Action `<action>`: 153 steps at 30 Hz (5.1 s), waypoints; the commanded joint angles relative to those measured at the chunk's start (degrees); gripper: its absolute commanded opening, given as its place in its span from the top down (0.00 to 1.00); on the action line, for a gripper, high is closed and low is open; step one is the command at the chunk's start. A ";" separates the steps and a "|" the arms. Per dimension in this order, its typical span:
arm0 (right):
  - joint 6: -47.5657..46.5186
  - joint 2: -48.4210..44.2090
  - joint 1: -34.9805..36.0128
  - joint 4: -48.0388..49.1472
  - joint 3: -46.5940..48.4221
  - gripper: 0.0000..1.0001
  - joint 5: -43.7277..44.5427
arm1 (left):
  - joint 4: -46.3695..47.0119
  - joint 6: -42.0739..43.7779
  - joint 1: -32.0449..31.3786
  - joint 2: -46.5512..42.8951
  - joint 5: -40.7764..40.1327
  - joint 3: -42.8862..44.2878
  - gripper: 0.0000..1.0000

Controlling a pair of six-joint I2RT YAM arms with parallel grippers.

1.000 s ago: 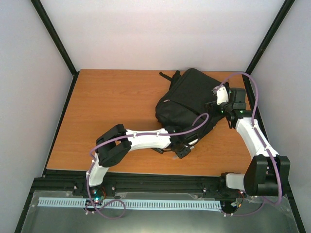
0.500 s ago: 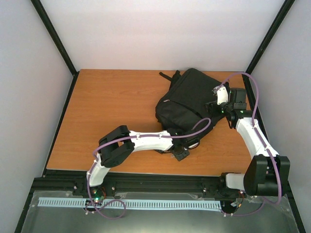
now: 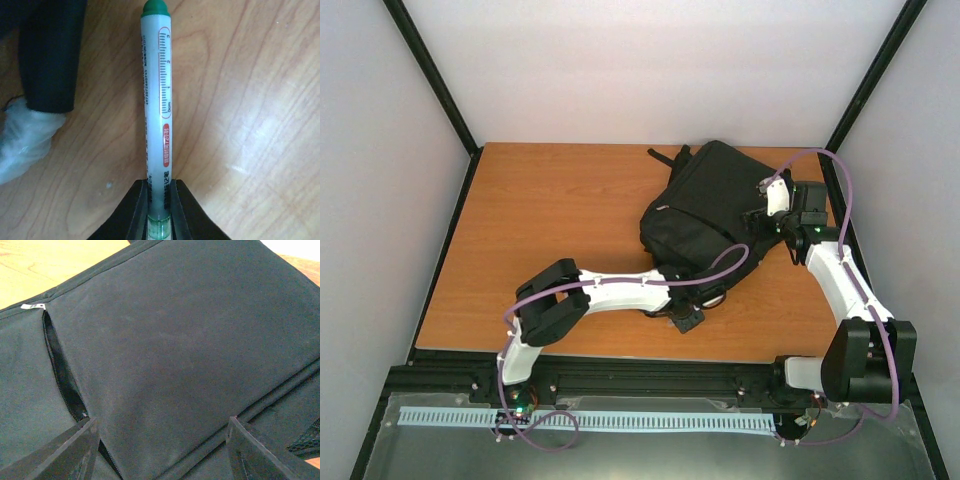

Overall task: Pack the student bag
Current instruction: Pick up the stationery from the center of the board, then place the stationery in the student bag.

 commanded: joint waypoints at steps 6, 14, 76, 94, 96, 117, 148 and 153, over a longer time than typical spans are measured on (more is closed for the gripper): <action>-1.34 0.25 -0.69 0.83 0.02 0.31 -3.41 | -2.99 0.29 -0.73 -13.79 1.46 -1.47 0.99; -7.19 2.08 -0.15 -4.85 3.25 0.39 -4.91 | -3.26 -1.13 0.07 -23.14 4.57 -3.96 0.99; -18.24 0.55 24.69 -3.60 8.42 0.97 20.61 | 17.66 -21.43 27.22 -11.30 34.84 1.67 0.99; -14.41 -3.45 23.96 -1.54 2.13 0.97 13.56 | 21.42 -33.38 27.58 -0.80 37.02 12.98 0.99; -13.61 -2.83 23.03 -1.11 2.13 0.97 12.50 | 22.79 -35.32 27.52 1.06 37.32 13.83 0.99; -13.07 -3.22 19.90 1.33 -1.00 0.97 10.82 | 18.70 -28.99 27.40 -16.97 30.24 -3.98 0.55; -12.76 -3.23 19.86 1.83 -1.60 0.97 10.73 | 31.19 -33.57 25.00 0.59 36.54 8.77 0.99; -12.56 -3.22 19.86 2.08 -1.64 0.97 10.43 | 38.16 -39.74 23.80 4.21 36.84 11.83 0.99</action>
